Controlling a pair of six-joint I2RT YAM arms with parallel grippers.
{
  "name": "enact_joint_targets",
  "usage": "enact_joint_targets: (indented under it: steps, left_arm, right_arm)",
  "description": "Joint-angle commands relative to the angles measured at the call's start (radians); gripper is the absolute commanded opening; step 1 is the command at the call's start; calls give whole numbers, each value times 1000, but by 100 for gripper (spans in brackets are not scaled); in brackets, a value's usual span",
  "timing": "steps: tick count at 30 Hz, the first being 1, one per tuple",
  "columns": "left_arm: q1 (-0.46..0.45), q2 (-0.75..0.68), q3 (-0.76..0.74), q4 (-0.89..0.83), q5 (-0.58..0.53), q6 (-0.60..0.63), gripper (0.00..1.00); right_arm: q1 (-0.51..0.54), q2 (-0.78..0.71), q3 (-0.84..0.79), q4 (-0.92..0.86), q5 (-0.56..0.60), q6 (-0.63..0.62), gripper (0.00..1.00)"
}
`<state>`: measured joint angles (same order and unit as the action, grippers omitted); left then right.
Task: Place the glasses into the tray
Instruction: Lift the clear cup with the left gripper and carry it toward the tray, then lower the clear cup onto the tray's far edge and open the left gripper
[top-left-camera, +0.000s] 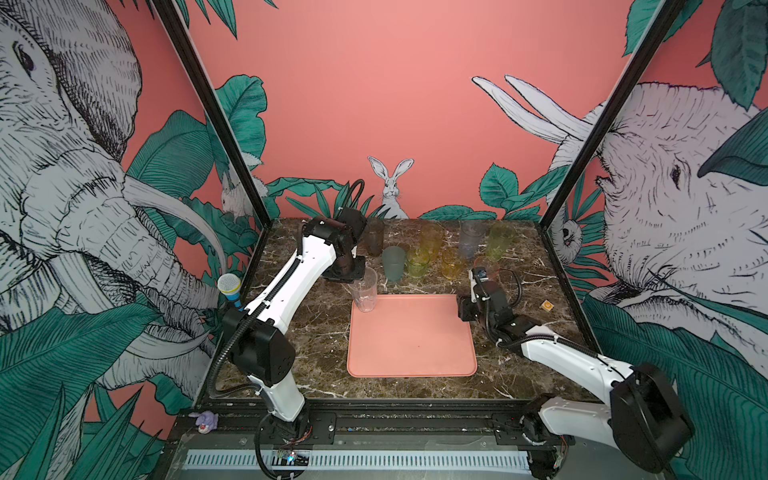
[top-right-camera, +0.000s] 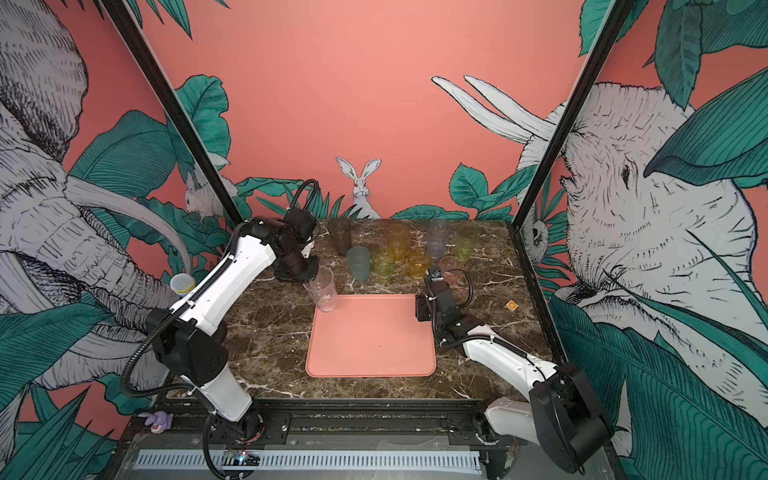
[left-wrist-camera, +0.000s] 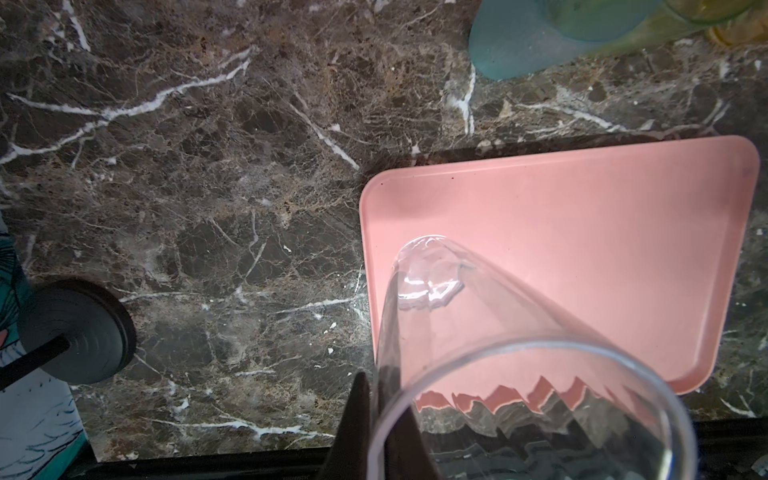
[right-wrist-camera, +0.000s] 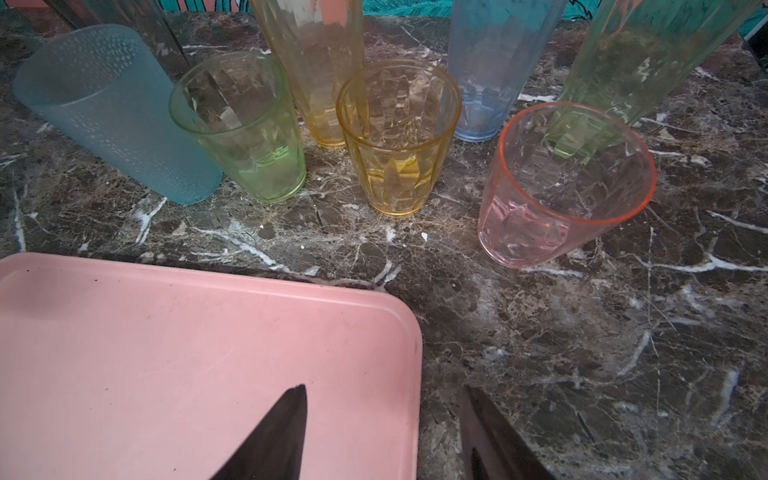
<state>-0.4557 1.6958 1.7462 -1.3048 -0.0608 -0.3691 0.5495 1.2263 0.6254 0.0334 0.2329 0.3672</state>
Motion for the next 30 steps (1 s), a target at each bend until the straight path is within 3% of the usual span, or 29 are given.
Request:
enact_joint_targets:
  steps: [1,30]
  left_arm:
    - [-1,-12,-21,51,-4,-34,0]
    - [0,118,-101,156,-25,-69,0]
  right_arm:
    - [-3,13,6,22,15,10,61]
    - [-5,38,20,13,9,13,61]
